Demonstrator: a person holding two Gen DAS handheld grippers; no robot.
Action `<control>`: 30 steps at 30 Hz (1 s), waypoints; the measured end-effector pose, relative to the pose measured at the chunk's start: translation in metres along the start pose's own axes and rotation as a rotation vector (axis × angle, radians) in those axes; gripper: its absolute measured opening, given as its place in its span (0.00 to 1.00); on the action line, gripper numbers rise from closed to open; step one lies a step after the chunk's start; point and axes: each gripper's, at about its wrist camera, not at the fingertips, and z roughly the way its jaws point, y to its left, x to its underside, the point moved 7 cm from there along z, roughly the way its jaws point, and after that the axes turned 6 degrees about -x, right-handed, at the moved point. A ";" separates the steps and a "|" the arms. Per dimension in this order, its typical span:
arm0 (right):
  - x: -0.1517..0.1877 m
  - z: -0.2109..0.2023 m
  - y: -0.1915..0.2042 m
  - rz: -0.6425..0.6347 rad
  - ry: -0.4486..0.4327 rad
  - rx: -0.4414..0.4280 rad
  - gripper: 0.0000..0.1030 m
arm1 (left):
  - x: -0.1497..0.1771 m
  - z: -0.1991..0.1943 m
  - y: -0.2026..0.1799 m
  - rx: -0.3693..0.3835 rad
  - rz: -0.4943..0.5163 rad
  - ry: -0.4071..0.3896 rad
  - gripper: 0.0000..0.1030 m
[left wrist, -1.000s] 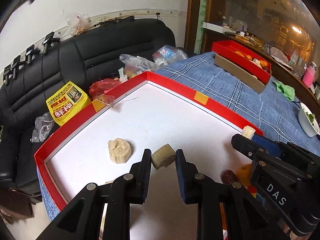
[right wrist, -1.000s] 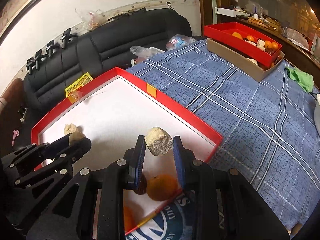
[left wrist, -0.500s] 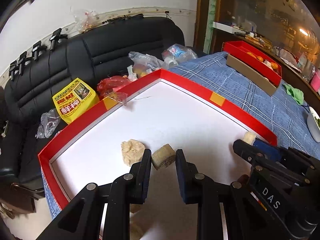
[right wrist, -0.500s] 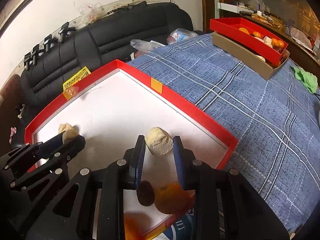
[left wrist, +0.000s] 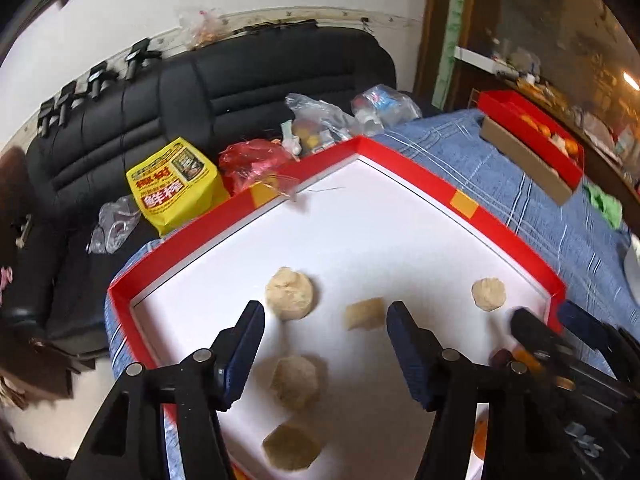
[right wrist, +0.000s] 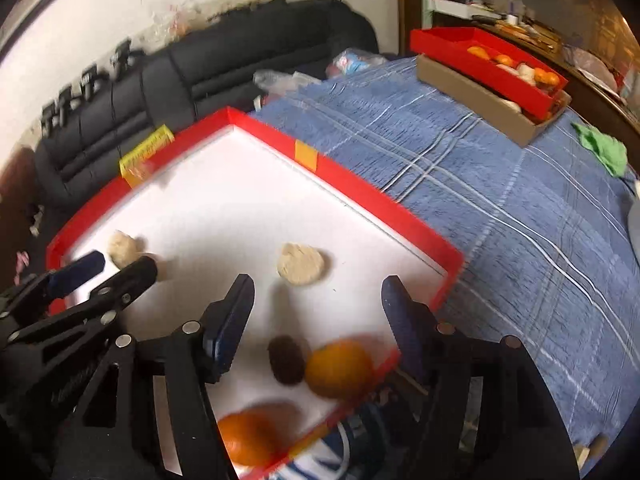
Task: Organize fruits
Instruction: 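Grasp a red date with the right gripper while the left grasps a brown round fruit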
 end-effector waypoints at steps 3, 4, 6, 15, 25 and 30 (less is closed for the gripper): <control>0.005 -0.036 -0.003 0.015 -0.074 -0.008 0.65 | 0.001 -0.017 0.004 0.035 -0.025 -0.027 0.60; 0.007 -0.047 -0.005 0.016 -0.095 -0.007 0.65 | 0.002 -0.026 0.004 0.047 -0.028 -0.044 0.60; 0.018 -0.080 -0.013 0.019 -0.148 0.000 0.65 | 0.006 -0.043 0.002 0.083 -0.028 -0.076 0.61; 0.117 -0.179 -0.099 0.133 -0.214 0.141 0.65 | 0.064 -0.110 -0.047 0.243 0.131 -0.171 0.65; 0.232 -0.232 -0.201 0.380 -0.149 0.309 0.65 | 0.145 -0.117 -0.137 0.369 0.429 -0.114 0.65; 0.212 -0.224 -0.201 0.323 -0.144 0.298 0.65 | 0.146 -0.098 -0.152 0.341 0.419 -0.078 0.65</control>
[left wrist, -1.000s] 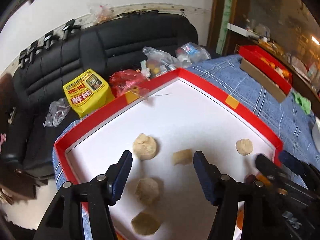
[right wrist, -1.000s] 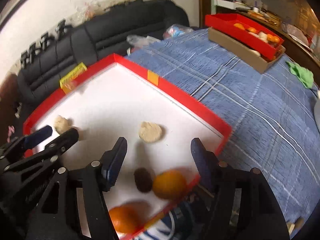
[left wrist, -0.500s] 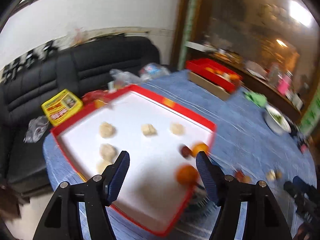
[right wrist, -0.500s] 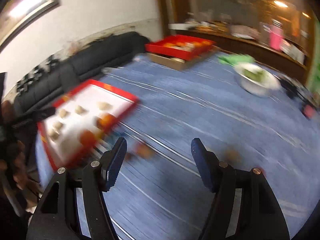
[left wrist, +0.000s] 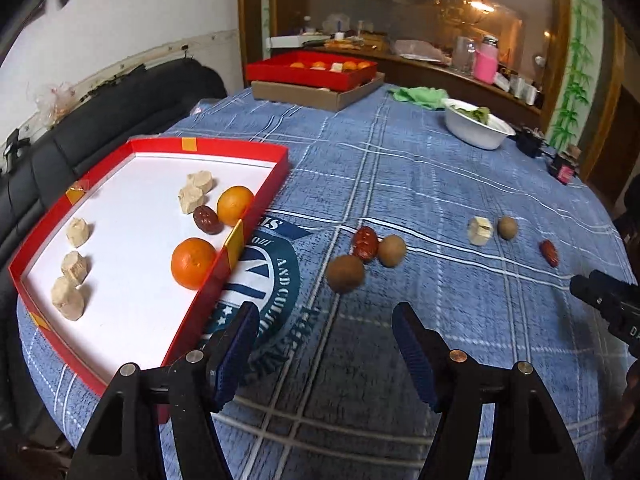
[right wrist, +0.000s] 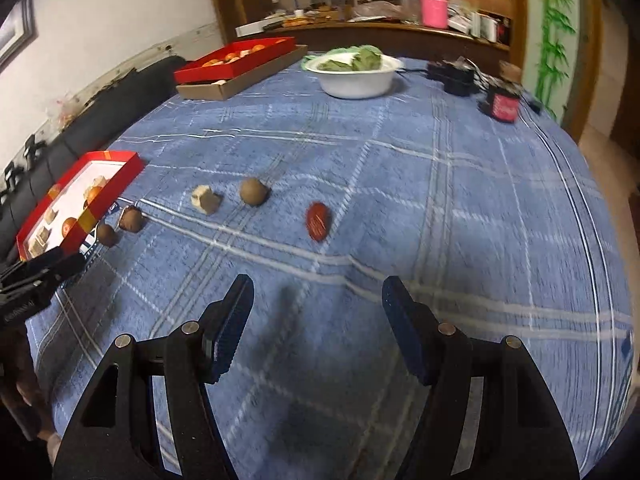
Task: Organize fruits
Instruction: 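Grasp a red date with the right gripper while the left grasps a brown round fruit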
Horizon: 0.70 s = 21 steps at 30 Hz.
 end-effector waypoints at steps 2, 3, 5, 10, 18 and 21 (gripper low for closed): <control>-0.010 0.013 0.004 -0.022 0.013 0.006 0.65 | -0.001 0.005 0.000 -0.006 -0.002 0.012 0.65; -0.016 0.020 0.007 -0.029 0.023 0.010 0.64 | -0.001 0.007 -0.001 -0.004 -0.004 0.014 0.65; -0.024 0.038 0.010 -0.044 0.046 0.011 0.53 | -0.003 0.013 -0.003 -0.005 0.000 0.023 0.65; -0.029 0.057 0.007 -0.054 0.067 0.044 0.13 | -0.008 0.025 -0.007 0.009 0.005 0.043 0.65; -0.029 0.058 0.002 -0.029 0.056 -0.001 0.13 | -0.017 0.045 -0.009 0.010 -0.029 0.100 0.47; -0.028 0.056 0.004 -0.029 0.055 -0.009 0.13 | -0.018 0.043 -0.009 -0.011 -0.026 0.092 0.23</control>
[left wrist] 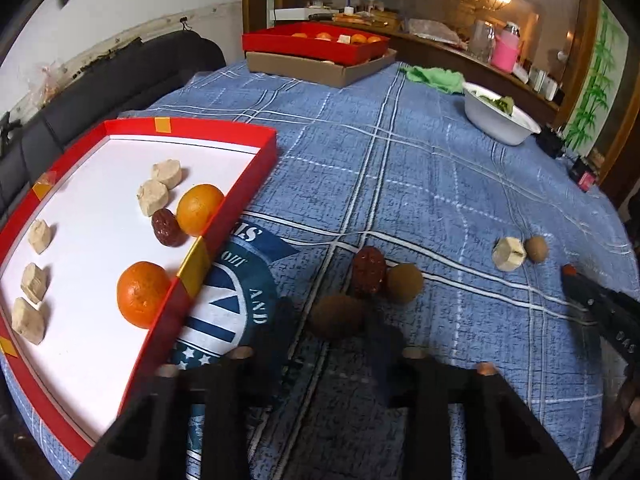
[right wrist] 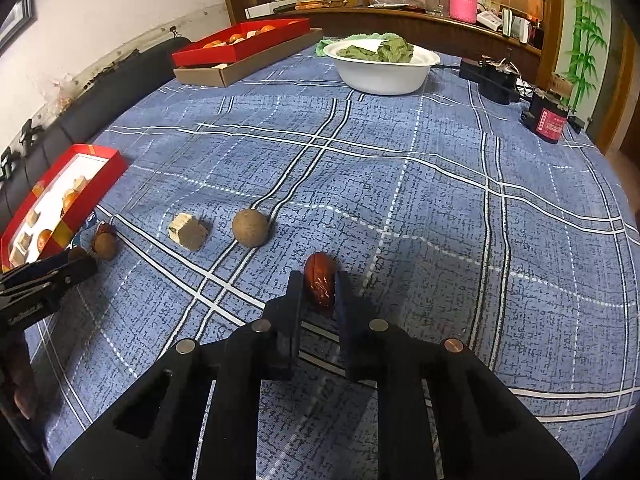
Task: Organize fruits
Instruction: 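Grasp a red date with the right gripper while the left grasps a brown round fruit, then carry the date and brown fruit toward the red tray with both grippers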
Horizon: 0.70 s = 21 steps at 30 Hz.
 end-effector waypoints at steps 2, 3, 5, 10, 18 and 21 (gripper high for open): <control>0.000 0.000 0.001 -0.002 0.000 -0.003 0.13 | 0.000 -0.001 0.000 0.005 -0.001 -0.001 0.23; 0.001 0.000 0.002 -0.004 0.001 -0.003 0.13 | 0.001 -0.002 0.000 0.006 -0.003 -0.003 0.23; 0.001 -0.001 0.003 -0.009 0.001 -0.001 0.13 | 0.005 -0.007 -0.001 0.005 -0.001 -0.009 0.23; 0.002 -0.003 0.002 -0.004 0.003 0.003 0.13 | 0.021 -0.028 -0.012 0.055 0.025 -0.039 0.23; 0.022 -0.037 0.020 -0.037 -0.017 0.012 0.13 | 0.039 -0.050 -0.022 0.124 0.041 -0.060 0.23; 0.028 -0.046 0.028 -0.046 -0.017 0.013 0.13 | 0.043 -0.056 -0.025 0.143 0.044 -0.065 0.23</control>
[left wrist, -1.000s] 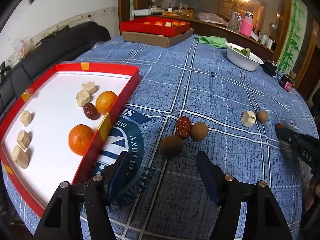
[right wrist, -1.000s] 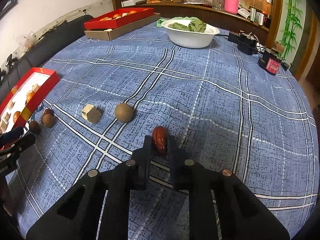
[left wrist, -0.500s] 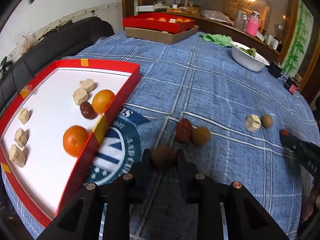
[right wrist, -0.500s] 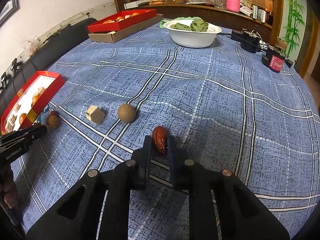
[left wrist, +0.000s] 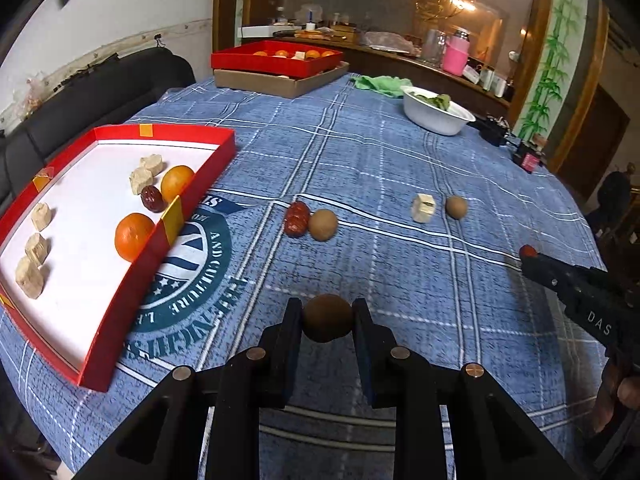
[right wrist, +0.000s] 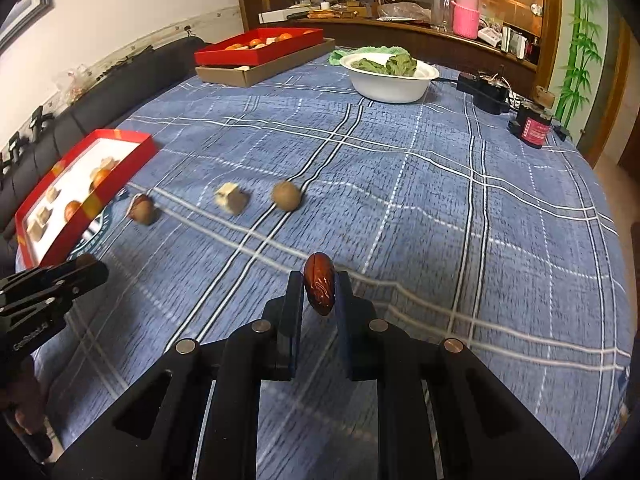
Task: Organize fruits
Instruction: 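Carry the date and brown fruit toward the red tray with both grippers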
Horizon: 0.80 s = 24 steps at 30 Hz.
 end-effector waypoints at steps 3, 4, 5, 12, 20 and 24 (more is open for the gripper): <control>0.003 -0.005 0.009 -0.015 0.004 -0.002 0.14 | 0.002 -0.006 -0.001 0.008 0.002 -0.009 0.23; 0.003 -0.006 0.011 -0.020 0.003 -0.002 0.14 | 0.002 -0.008 -0.001 0.008 0.002 -0.012 0.23; 0.003 -0.007 0.014 -0.025 0.002 -0.004 0.14 | 0.002 -0.010 0.000 0.007 0.001 -0.016 0.23; 0.002 -0.011 0.034 -0.061 -0.001 -0.022 0.14 | 0.005 -0.019 0.009 0.002 -0.017 -0.027 0.23; 0.003 -0.016 0.047 -0.081 -0.010 -0.033 0.14 | 0.005 -0.026 0.016 -0.006 -0.032 -0.040 0.23; 0.005 -0.020 0.054 -0.090 -0.016 -0.047 0.14 | 0.006 -0.027 0.019 -0.013 -0.038 -0.039 0.23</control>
